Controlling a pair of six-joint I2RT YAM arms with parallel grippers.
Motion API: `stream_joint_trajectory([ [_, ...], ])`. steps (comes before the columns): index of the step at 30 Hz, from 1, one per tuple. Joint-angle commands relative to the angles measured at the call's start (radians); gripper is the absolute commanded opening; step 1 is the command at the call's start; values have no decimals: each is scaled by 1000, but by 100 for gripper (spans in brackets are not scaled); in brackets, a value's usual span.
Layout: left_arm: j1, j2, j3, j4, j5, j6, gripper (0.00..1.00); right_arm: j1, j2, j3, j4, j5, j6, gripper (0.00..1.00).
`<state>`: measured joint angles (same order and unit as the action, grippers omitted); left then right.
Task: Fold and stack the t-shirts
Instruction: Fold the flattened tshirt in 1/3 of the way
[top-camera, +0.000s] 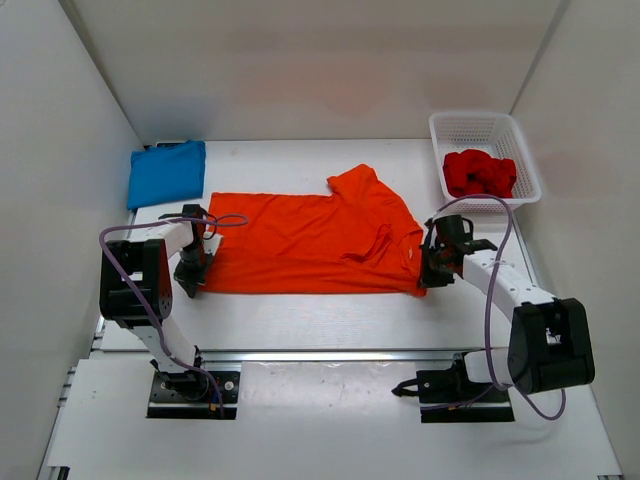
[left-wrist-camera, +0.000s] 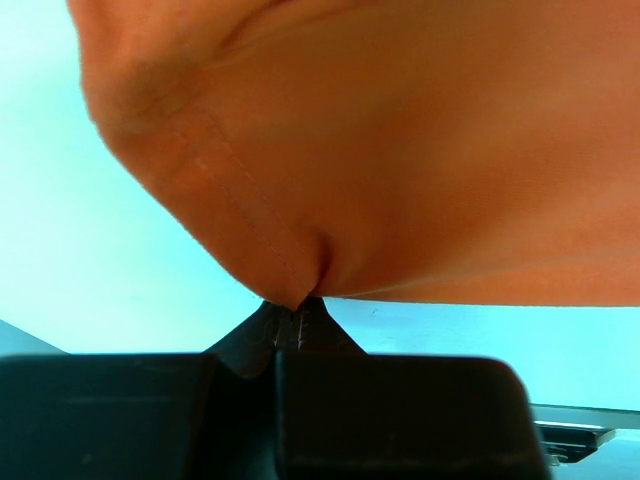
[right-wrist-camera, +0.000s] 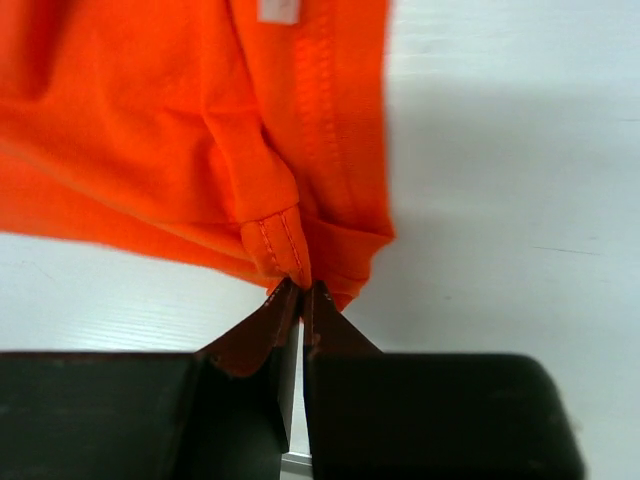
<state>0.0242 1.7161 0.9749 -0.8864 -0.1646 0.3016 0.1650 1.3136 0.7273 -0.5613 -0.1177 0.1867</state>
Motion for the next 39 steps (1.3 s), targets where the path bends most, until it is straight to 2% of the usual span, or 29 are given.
stream_joint_trajectory([
  [1, 3, -18, -13, 23, 14, 16, 0, -54, -39, 3, -12, 15, -49, 0],
  [4, 2, -18, -5, 17, 13, 14, 0, -77, -54, -9, -8, 6, -62, 6],
  [6, 0, -16, -7, 20, 14, 18, 0, -81, -50, -20, 3, -13, -59, 18],
  [9, 8, -12, -2, 17, 22, 21, 0, -81, -21, -25, 1, -5, -55, 24],
  [16, -1, -21, -8, 15, 22, 25, 0, -137, -33, 9, -35, 59, -35, 31],
  [21, -3, -15, -10, 9, 22, 24, 0, -144, -51, 20, -77, 102, -38, 31],
  [26, -4, -13, 4, 7, 30, 22, 0, -78, -112, -8, -63, -55, -36, 34],
  [31, 0, -9, -18, 15, 30, 21, 0, -13, -188, -85, -37, -92, -4, 40],
  [33, -4, -6, -7, 18, 28, 19, 0, -21, -174, -86, 10, -94, 5, 40],
  [39, -6, -4, 5, 10, 19, 24, 0, -39, -59, -63, -15, -65, 10, 40],
])
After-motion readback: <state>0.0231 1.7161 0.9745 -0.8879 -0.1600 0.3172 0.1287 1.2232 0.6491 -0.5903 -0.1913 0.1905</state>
